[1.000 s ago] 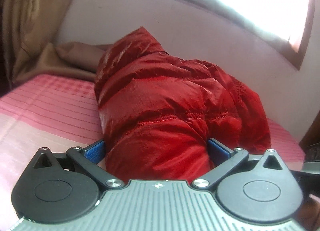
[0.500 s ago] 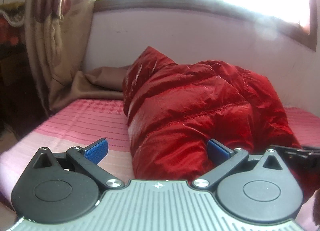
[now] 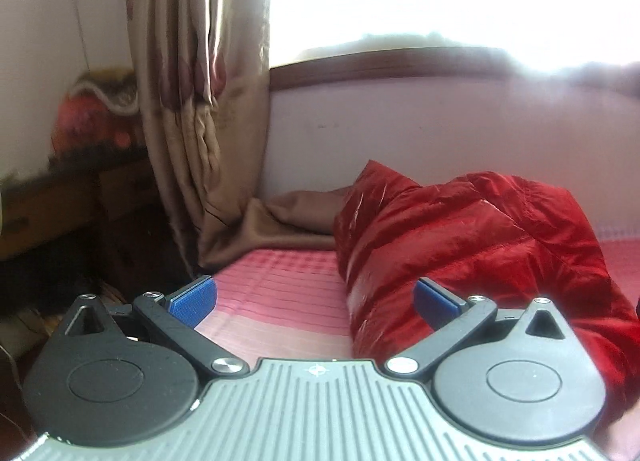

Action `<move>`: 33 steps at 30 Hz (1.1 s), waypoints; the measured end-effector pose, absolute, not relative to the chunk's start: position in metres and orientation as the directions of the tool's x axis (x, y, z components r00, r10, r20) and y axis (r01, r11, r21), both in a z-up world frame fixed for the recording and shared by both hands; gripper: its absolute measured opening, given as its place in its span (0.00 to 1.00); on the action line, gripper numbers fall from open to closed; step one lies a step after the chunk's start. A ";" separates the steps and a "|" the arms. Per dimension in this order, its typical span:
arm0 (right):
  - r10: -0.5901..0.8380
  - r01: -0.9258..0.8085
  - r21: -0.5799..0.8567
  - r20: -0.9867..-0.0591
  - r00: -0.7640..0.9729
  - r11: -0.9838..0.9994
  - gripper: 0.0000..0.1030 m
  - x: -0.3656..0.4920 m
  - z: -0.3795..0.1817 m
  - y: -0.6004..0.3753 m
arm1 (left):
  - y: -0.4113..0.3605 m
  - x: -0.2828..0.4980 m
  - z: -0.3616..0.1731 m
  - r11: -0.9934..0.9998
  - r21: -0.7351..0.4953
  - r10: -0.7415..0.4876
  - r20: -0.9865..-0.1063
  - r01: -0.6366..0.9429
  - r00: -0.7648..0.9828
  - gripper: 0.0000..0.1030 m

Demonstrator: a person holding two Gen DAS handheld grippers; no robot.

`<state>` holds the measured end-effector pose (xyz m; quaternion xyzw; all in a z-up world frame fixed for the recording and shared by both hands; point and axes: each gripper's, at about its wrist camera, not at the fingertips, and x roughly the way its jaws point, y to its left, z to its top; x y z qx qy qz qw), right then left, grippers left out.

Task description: Fold large clothes

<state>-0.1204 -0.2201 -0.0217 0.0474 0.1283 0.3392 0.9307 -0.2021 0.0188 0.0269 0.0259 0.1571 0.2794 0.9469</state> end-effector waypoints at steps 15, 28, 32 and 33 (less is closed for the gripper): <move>0.407 -0.370 0.169 -0.358 0.840 0.913 1.00 -0.193 -0.037 -0.253 | -0.045 -0.261 0.034 0.918 0.031 0.360 -0.486 -0.396 0.796 1.00; 0.444 -0.445 0.145 -0.561 0.699 0.883 1.00 -0.205 -0.041 -0.251 | -0.056 -0.281 0.021 0.906 0.004 0.342 -0.596 -0.423 0.726 1.00; 0.442 -0.454 0.136 -0.579 0.685 0.881 1.00 -0.205 -0.043 -0.246 | -0.056 -0.280 0.016 0.905 -0.010 0.324 -0.632 -0.425 0.704 1.00; 0.436 -0.453 0.128 -0.583 0.685 0.882 1.00 -0.205 -0.044 -0.244 | -0.056 -0.279 0.015 0.904 -0.016 0.318 -0.642 -0.427 0.698 1.00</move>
